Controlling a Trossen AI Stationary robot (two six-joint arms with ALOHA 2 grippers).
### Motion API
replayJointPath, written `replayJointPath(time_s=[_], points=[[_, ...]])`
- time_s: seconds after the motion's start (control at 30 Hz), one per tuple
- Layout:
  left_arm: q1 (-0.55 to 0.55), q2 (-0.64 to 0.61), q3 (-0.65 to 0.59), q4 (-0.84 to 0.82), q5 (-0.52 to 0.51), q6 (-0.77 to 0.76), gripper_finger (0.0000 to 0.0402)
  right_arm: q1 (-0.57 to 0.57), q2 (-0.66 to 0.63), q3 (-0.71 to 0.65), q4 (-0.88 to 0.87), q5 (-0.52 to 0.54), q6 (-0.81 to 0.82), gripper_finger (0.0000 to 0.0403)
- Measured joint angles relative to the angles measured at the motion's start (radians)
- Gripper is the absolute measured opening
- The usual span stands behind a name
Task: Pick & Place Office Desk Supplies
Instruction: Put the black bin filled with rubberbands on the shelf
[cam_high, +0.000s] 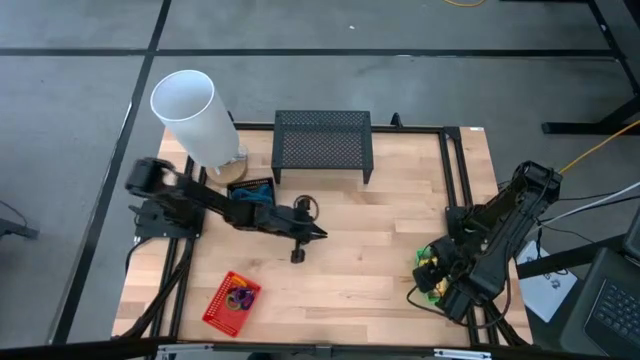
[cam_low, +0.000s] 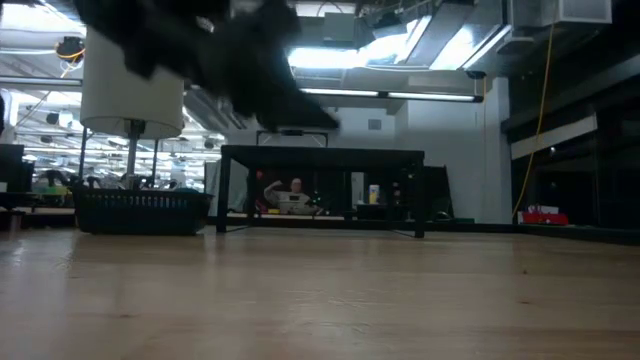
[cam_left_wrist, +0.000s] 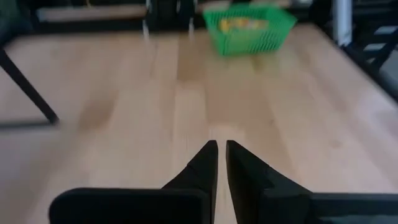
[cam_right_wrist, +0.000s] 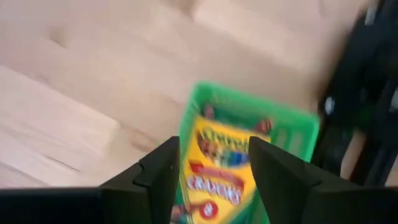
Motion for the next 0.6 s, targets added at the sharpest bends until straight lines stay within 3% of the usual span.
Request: replayJointPath(time_s=[0.13, 0.37, 0.47, 0.6], points=[[-0.045, -0.191, 0.0, -0.137, -0.067, 0.058, 0.0029, 0.008, 0.0, 0.117, -0.104, 0.214, -0.077, 0.0178], [-0.195, -0.505, -0.029, -0.213, -0.23, 0.154, 0.0033, 0.048, 0.0, 0.297, -0.058, 0.77, -0.372, 0.0157], [-0.259, -0.625, -0.049, -0.257, -0.235, 0.156, 0.0033, 0.061, 0.0, 0.361, 0.01, 0.872, -0.484, 0.0149], [-0.339, -0.774, -0.065, -0.321, -0.236, 0.096, 0.0033, 0.063, 0.0, 0.4, 0.167, 0.873, -0.633, 0.0141]])
